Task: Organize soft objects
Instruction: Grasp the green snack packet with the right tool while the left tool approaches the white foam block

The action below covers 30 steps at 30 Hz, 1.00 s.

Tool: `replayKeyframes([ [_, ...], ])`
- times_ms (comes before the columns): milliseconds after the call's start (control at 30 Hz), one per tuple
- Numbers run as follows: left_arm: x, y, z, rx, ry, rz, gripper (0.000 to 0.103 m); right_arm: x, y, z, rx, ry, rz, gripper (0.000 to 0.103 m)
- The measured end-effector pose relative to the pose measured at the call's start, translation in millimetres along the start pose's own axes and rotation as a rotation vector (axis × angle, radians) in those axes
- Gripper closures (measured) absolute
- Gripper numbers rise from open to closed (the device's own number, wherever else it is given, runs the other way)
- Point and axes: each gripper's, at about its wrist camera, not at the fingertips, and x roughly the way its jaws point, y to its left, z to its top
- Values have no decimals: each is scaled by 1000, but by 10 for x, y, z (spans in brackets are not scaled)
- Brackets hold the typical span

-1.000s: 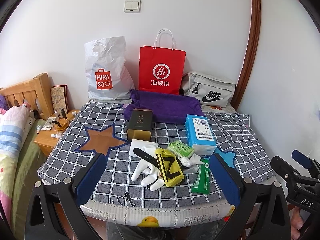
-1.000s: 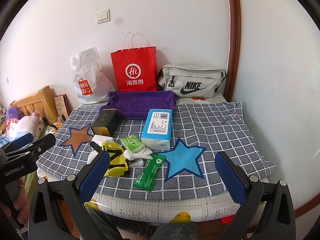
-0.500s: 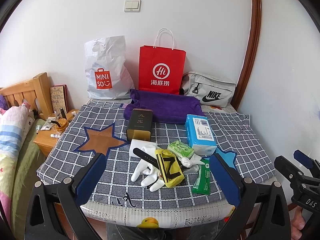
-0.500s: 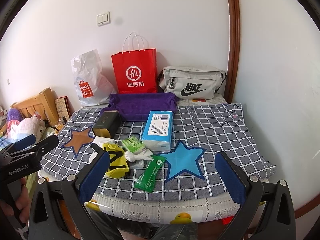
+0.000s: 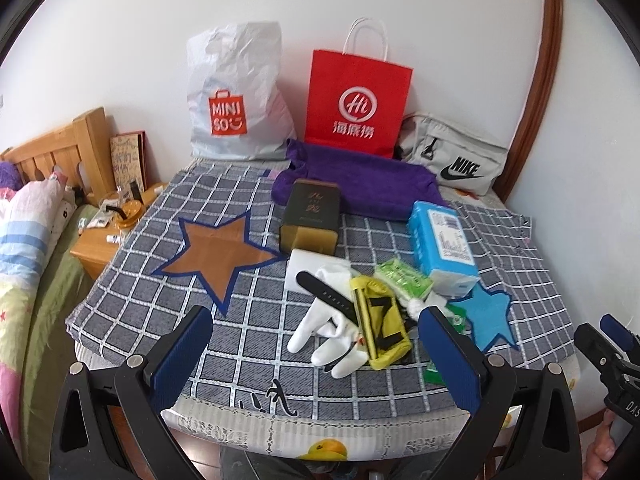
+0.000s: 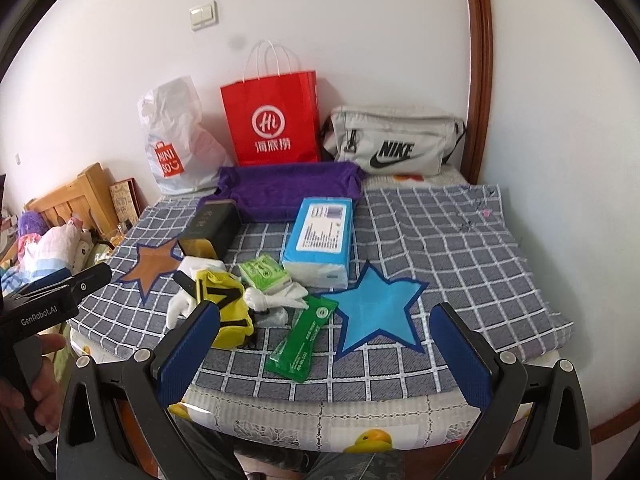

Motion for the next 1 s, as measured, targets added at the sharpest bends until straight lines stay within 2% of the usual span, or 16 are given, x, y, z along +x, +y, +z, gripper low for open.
replayKeyframes([
  [167,334,168,-93,-21,61,46,0,356,-96,-95,41,62,43,0],
  [267,513,259,-148,-31,94,70,0,604,-108,-156,39,100,35,2],
  [500,861,361,-264,-56,161,76,0,1201,-59,-369,11,191,36,24],
  [700,1079,455,-314,-71,203,69,0,1582,26,-467,43,264,55,26],
  [833,1133,539,-286,-103,205,44,0,1777,127,-475,58,298,43,26],
  [967,1171,590,-244,-119,202,16,0,1958,242,-539,59,320,-38,28],
  [1000,1182,594,-237,-119,202,10,0,1947,264,-551,49,303,-58,31],
])
